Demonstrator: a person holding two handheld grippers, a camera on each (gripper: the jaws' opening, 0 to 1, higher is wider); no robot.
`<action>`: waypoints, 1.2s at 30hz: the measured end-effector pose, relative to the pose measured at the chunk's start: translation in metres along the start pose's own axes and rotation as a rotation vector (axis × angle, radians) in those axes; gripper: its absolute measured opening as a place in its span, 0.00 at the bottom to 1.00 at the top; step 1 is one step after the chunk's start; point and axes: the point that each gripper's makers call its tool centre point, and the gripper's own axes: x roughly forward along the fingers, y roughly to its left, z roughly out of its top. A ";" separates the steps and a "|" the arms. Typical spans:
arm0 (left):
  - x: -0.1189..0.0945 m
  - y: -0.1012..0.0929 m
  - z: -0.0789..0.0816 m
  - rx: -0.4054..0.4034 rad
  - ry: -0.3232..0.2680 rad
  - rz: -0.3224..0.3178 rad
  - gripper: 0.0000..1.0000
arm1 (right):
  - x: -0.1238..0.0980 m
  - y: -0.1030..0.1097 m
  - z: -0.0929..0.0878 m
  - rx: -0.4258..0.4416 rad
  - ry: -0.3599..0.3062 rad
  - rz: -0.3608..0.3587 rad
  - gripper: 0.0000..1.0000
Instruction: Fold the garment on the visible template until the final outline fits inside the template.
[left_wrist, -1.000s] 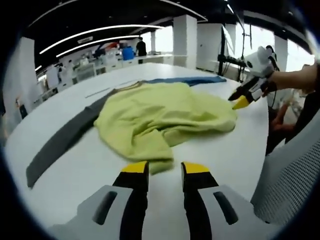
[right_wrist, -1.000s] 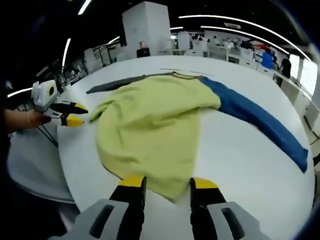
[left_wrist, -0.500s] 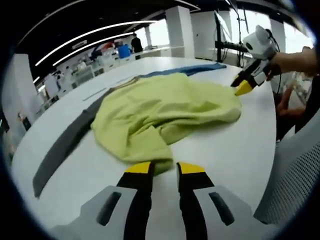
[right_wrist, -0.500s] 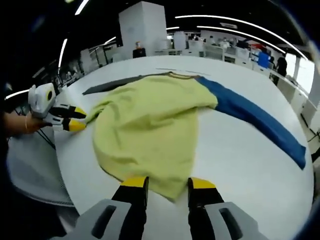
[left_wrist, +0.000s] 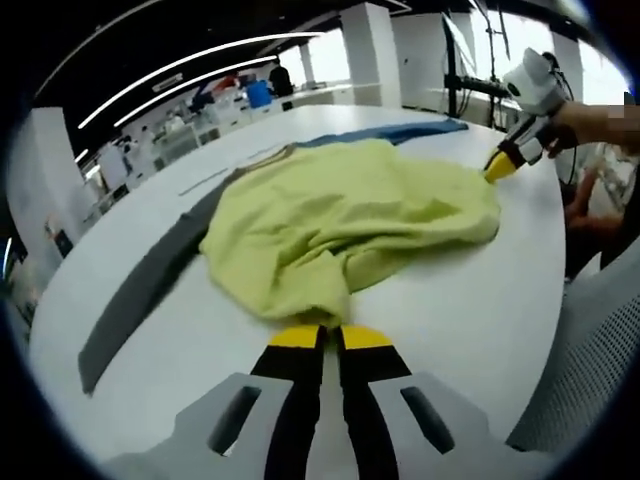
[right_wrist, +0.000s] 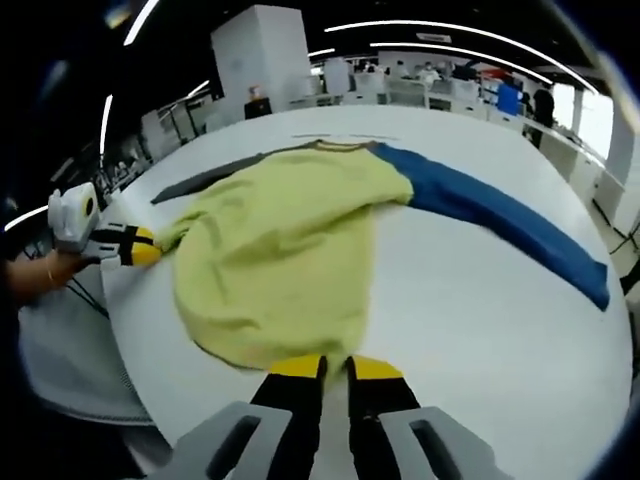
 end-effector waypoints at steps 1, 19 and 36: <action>-0.001 0.001 0.002 -0.016 -0.003 0.002 0.03 | -0.001 -0.001 0.001 0.009 -0.006 0.001 0.01; -0.043 0.025 0.017 -0.170 -0.030 0.040 0.00 | -0.027 0.005 0.029 0.034 -0.060 0.006 0.00; -0.055 0.026 -0.023 -0.233 0.105 0.028 0.00 | -0.040 0.000 0.001 0.214 0.004 -0.007 0.00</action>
